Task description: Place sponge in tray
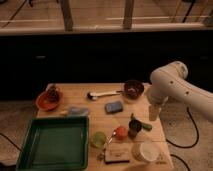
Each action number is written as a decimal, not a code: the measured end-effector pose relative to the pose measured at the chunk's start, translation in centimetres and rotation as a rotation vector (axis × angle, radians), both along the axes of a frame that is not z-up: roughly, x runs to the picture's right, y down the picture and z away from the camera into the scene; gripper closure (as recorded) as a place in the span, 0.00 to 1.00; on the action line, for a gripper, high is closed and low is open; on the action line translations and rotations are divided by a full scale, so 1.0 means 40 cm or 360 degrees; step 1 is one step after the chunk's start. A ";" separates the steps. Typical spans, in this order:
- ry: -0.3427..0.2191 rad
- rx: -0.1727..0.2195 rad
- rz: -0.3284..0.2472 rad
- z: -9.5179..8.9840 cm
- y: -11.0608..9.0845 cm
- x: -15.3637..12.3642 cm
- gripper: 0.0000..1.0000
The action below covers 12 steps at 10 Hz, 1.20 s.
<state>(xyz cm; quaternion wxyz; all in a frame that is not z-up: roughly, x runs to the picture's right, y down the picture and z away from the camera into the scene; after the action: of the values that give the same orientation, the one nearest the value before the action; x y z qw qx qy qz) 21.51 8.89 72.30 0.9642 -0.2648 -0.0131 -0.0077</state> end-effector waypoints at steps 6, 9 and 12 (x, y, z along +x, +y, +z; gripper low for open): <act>-0.0069 0.0038 -0.0059 0.050 -0.025 -0.076 0.20; -0.0125 0.0059 -0.0092 0.082 -0.031 -0.143 0.20; -0.0167 0.0074 -0.0110 0.107 -0.035 -0.172 0.20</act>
<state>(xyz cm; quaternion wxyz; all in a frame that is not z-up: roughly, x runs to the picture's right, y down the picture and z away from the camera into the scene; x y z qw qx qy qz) 14.63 7.48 76.57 0.9672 -0.2418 -0.0544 -0.0551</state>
